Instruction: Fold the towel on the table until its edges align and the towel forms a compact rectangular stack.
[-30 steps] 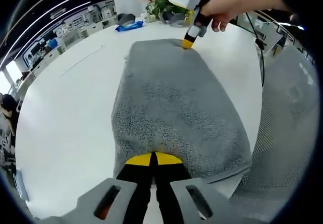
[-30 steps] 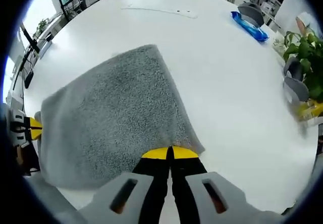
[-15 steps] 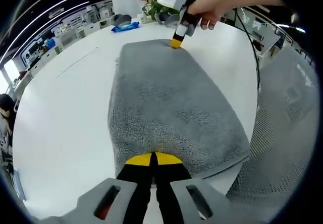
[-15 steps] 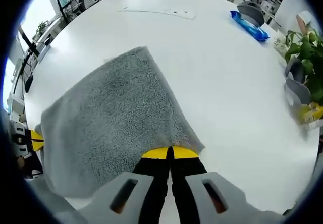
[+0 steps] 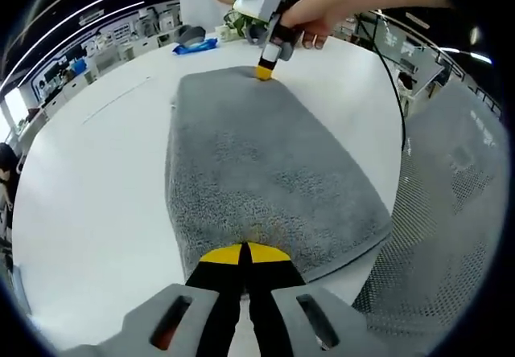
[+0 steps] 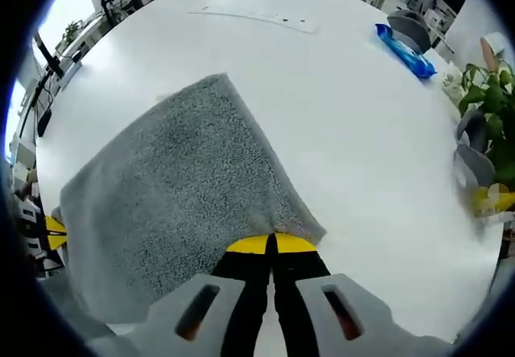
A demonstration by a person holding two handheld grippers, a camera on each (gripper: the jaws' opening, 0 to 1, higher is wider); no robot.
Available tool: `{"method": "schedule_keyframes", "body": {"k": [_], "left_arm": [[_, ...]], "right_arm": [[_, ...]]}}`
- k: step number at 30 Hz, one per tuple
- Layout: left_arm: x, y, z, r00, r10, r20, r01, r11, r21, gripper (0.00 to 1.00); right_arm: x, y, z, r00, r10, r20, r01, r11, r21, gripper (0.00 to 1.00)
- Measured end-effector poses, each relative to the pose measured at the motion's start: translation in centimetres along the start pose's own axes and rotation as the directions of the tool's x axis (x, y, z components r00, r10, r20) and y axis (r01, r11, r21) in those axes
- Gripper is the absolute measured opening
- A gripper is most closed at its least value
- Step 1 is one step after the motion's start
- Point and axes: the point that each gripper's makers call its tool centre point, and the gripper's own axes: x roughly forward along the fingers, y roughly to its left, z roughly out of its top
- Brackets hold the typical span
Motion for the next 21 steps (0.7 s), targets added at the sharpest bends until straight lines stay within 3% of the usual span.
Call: {"method": "schedule_keyframes", "body": {"k": [6,21], "left_arm": [[0.2,-0.8,0.2,1.0,-0.014,0.009,0.014,1.0,0.004,0.01],[1.0,-3.0,1.4,0.999,-0.049,0.022,0.048,0.999,0.014,0.01]], "right_arm": [[0.2,-0.3,0.6,1.0,-0.01,-0.008,0.01,0.999,-0.043,0.0],[0.8,-1.3,2.3,0.999,-0.004,0.032,0.006,0.998,-0.057,0.0]]}}
